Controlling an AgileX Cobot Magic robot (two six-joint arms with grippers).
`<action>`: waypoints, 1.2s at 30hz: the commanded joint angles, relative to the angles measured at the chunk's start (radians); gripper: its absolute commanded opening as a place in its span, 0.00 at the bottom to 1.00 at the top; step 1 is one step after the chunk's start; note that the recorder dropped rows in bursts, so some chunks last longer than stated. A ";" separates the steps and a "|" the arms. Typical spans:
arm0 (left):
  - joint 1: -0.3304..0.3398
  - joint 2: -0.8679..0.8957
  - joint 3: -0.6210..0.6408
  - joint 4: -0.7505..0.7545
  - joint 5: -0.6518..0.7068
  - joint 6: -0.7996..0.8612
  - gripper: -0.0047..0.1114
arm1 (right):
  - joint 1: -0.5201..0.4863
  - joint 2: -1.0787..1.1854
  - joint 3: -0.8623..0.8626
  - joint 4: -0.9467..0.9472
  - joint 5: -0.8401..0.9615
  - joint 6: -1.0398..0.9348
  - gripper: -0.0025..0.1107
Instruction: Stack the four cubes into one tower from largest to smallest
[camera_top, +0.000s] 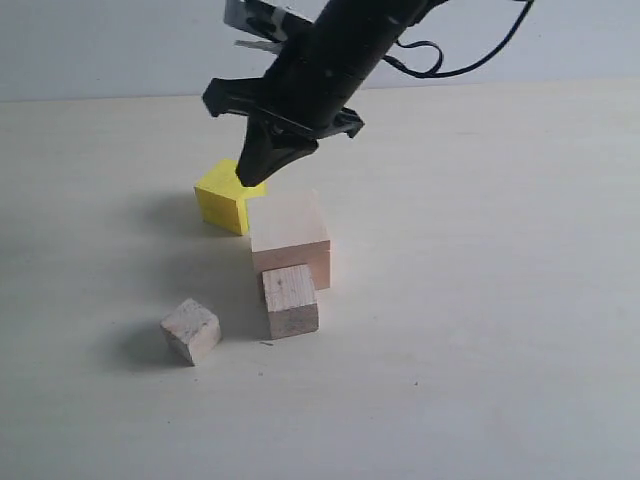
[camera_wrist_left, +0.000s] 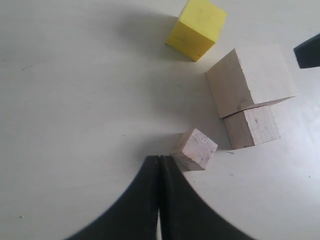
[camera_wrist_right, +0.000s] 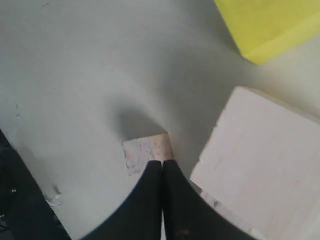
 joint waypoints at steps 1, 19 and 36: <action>-0.005 0.003 0.000 -0.015 0.005 0.011 0.04 | 0.048 0.037 -0.102 -0.100 -0.024 0.019 0.02; -0.005 0.003 0.000 -0.015 0.016 0.013 0.04 | 0.148 0.191 -0.205 -0.224 0.077 0.098 0.02; -0.005 0.003 0.000 -0.015 0.016 0.015 0.04 | 0.146 0.240 -0.205 -0.365 -0.013 0.140 0.02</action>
